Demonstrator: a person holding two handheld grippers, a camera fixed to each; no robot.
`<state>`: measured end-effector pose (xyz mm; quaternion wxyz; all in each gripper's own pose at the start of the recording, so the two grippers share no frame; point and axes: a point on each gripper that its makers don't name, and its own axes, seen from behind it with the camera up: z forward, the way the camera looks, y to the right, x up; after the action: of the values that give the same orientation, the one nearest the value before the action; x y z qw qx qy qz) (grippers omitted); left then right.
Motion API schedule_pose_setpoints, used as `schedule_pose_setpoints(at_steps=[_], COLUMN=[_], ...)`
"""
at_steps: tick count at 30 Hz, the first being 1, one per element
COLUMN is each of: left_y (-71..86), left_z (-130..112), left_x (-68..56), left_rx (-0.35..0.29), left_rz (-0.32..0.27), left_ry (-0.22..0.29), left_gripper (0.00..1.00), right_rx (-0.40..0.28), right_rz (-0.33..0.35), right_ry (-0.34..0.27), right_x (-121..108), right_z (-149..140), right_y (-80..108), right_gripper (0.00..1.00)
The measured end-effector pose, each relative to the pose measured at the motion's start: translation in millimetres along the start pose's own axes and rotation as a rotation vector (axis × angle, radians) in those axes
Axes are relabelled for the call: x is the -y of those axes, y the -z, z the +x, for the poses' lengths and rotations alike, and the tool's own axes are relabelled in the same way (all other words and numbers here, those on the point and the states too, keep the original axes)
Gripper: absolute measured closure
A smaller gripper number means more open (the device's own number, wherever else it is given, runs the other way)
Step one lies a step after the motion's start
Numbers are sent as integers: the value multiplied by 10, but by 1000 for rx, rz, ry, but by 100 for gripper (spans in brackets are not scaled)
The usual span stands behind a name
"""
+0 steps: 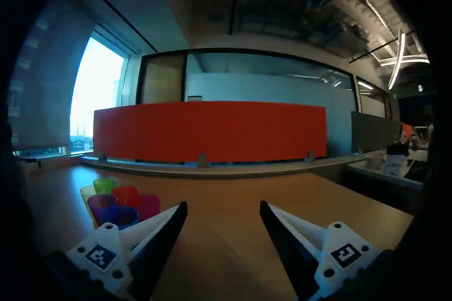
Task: Pour water
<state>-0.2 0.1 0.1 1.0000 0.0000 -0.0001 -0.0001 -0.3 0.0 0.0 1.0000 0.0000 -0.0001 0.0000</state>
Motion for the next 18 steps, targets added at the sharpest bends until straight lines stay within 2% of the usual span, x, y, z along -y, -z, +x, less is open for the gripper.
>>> schedule_pose_setpoints(at_steps=[6, 18], left_y=[-53, -210], left_z=[-42, 387], left_x=[-24, -102], left_rx=[12, -7], left_rz=[-6, -69], left_ry=[11, 18], left_gripper=[14, 14], right_rx=[21, 13], right_rz=[4, 19], right_ry=[2, 3], right_x=[-14, -13], right_z=[-87, 348], right_y=[-19, -64], right_gripper=[1, 1])
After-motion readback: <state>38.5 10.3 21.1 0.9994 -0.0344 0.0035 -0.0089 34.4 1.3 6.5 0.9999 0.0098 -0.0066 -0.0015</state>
